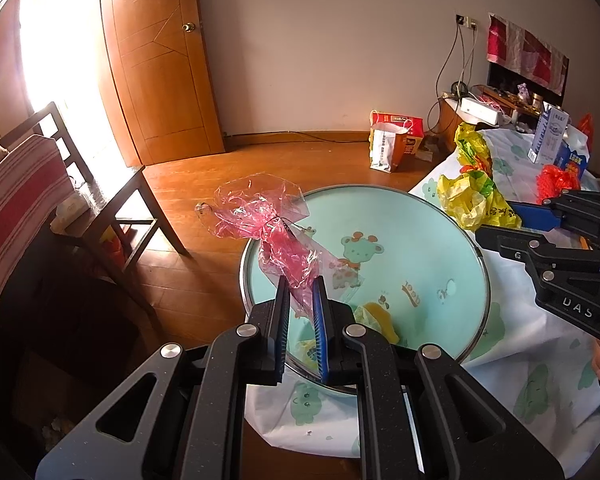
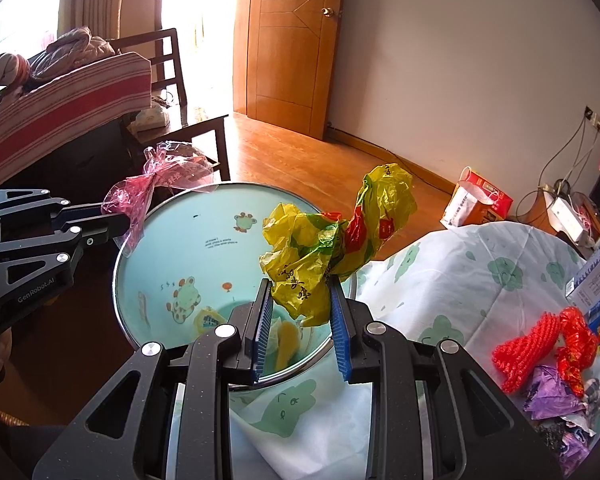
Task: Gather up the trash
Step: 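Carry the yellow bag and pink bag over the blue bin with both tools, then open both tools to drop the bags into the blue bin, then grasp the black rope bundle with the right tool while the left tool grasps a white carton strip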
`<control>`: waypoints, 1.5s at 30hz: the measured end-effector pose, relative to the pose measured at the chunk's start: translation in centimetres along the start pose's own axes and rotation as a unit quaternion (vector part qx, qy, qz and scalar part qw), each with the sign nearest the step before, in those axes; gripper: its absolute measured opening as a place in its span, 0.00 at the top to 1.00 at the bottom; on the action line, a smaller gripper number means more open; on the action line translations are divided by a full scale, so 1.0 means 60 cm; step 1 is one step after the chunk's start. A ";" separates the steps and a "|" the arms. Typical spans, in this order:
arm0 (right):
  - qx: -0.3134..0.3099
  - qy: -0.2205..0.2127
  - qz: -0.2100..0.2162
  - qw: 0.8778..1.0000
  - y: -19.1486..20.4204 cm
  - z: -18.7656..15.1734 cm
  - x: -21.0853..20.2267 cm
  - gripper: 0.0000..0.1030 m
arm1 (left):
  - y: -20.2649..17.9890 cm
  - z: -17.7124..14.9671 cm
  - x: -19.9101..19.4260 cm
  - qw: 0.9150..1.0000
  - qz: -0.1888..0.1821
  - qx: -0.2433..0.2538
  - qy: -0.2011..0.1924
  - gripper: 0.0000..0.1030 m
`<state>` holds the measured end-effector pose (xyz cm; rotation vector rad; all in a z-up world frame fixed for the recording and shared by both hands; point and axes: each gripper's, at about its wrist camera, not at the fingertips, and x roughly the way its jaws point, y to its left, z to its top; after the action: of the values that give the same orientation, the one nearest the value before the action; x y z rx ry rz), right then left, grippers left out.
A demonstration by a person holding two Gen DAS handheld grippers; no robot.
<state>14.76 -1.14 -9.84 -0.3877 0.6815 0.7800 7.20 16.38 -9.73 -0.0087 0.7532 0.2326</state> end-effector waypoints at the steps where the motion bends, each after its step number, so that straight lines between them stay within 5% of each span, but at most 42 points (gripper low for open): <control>1: 0.000 0.000 0.000 1.000 0.001 0.000 0.000 0.73 | 0.000 0.000 0.000 1.000 0.000 0.000 0.000 0.89; 22: -0.012 0.003 0.012 1.000 0.012 -0.002 0.007 0.73 | -0.006 -0.002 0.003 1.000 -0.011 0.001 0.001 0.88; 25: -0.018 0.009 0.022 1.000 0.016 -0.003 0.011 0.69 | -0.004 -0.002 0.004 1.000 -0.019 -0.001 0.000 0.84; 28: -0.018 0.004 0.019 1.000 0.016 -0.006 0.010 0.54 | -0.009 -0.002 0.001 1.000 -0.026 -0.001 -0.004 0.74; 38: 0.007 -0.002 0.002 1.000 -0.004 -0.013 -0.009 0.51 | -0.020 -0.009 0.001 1.000 -0.024 -0.009 -0.006 0.42; 45: 0.052 -0.008 -0.061 0.997 -0.075 -0.067 -0.093 0.50 | -0.079 -0.034 0.007 0.999 -0.051 0.014 0.007 0.36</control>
<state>13.59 -9.20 -8.57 -0.3256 0.6745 0.6296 7.11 11.68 -11.88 -0.0227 0.7680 0.1248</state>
